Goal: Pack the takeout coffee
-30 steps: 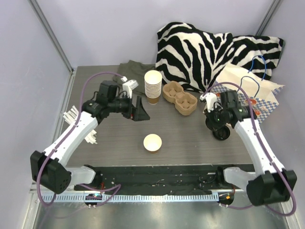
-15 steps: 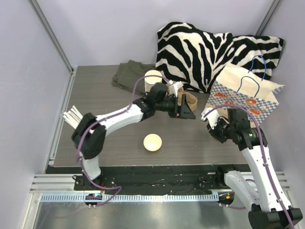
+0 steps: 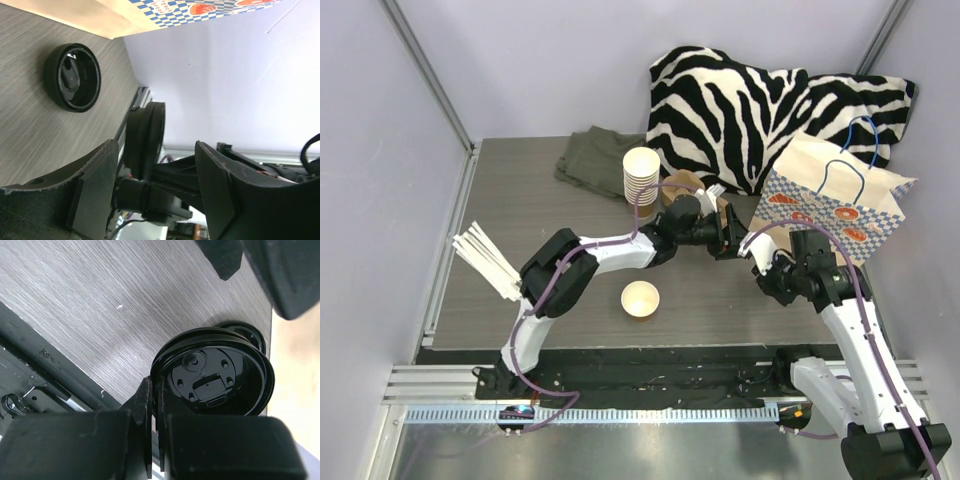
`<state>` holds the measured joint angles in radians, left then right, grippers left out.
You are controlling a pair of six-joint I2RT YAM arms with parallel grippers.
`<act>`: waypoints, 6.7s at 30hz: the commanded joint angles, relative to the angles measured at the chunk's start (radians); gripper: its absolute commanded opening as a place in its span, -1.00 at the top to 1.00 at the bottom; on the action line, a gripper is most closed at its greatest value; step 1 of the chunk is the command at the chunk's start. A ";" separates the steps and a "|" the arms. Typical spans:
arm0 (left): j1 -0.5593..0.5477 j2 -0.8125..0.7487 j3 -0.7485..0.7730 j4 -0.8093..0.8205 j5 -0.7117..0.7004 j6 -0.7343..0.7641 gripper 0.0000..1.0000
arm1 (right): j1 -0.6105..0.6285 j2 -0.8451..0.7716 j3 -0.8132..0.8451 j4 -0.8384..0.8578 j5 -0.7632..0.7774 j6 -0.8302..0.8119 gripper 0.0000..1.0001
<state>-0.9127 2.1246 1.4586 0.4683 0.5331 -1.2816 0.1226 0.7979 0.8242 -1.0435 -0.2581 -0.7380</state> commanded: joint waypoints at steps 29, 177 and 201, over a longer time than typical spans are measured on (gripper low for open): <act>-0.055 0.063 0.022 0.199 -0.068 -0.167 0.09 | -0.014 0.087 -0.033 0.177 0.108 0.077 0.98; 0.672 -0.991 -0.584 -0.635 0.306 0.380 0.95 | -0.144 0.719 0.240 0.117 0.125 -0.985 0.51; 0.672 -0.983 -0.612 -0.625 0.603 0.297 0.93 | 0.310 0.086 0.329 0.413 -0.388 -0.285 -0.75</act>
<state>-0.2462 1.1503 0.8471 -0.1738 0.9878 -0.9447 0.3168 0.9695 1.1927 -0.8421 -0.5289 -1.2549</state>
